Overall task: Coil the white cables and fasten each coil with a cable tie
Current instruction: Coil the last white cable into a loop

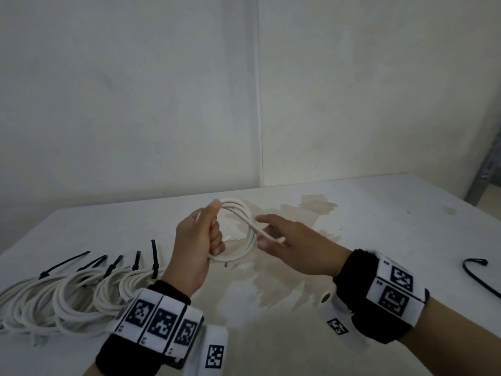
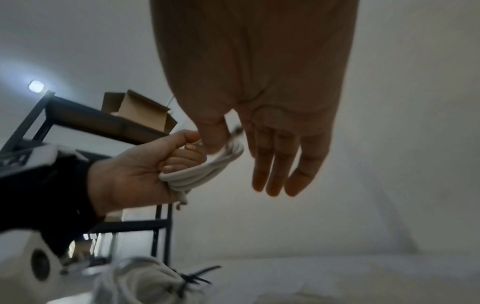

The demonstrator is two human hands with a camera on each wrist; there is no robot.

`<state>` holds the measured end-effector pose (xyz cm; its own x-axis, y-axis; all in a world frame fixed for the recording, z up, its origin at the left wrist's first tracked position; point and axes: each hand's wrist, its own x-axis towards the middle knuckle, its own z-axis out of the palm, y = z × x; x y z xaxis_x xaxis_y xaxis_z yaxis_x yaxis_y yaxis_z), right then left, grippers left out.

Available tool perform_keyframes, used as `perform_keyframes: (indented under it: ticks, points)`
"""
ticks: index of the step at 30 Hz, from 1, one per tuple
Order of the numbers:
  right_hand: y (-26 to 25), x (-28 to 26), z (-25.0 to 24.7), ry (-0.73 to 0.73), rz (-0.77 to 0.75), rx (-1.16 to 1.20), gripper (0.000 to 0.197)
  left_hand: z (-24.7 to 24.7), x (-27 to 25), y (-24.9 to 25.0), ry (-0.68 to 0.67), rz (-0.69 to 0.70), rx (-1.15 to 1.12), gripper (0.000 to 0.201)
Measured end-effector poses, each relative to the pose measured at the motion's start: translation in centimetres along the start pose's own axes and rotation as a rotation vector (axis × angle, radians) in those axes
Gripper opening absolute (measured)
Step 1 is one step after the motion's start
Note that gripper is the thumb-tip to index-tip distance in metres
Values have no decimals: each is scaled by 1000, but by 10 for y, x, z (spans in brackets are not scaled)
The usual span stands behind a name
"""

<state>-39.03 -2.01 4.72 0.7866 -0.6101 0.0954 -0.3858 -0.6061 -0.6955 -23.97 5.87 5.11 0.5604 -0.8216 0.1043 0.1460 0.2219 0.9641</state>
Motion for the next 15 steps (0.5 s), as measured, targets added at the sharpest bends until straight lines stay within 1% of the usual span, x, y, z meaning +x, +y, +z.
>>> perform_keyframes:
  ticks: [2, 4, 6, 7, 10, 12, 15]
  points:
    - [-5, 4, 6, 4, -57, 219, 43, 2, -2, 1, -29, -4, -34, 40]
    - [-12, 8, 13, 71, -85, 474, 30, 3, -4, 1, -48, -11, -75, 38]
    - [-15, 11, 15, 136, -91, 631, 17, 3, -5, -3, -82, -34, -99, 37]
    - [-16, 12, 14, 170, -97, 633, 14, 2, -7, -6, -111, -62, -106, 39]
    - [-13, 12, 11, 235, -125, 452, 15, -3, -12, -9, -232, -204, -99, 47]
    - [-11, 10, 10, 208, -160, 318, 19, -6, -11, -4, -299, -270, -51, 48]
    - [-12, 7, 8, 124, -239, 148, 25, -4, -5, 7, -347, -256, 102, 51]
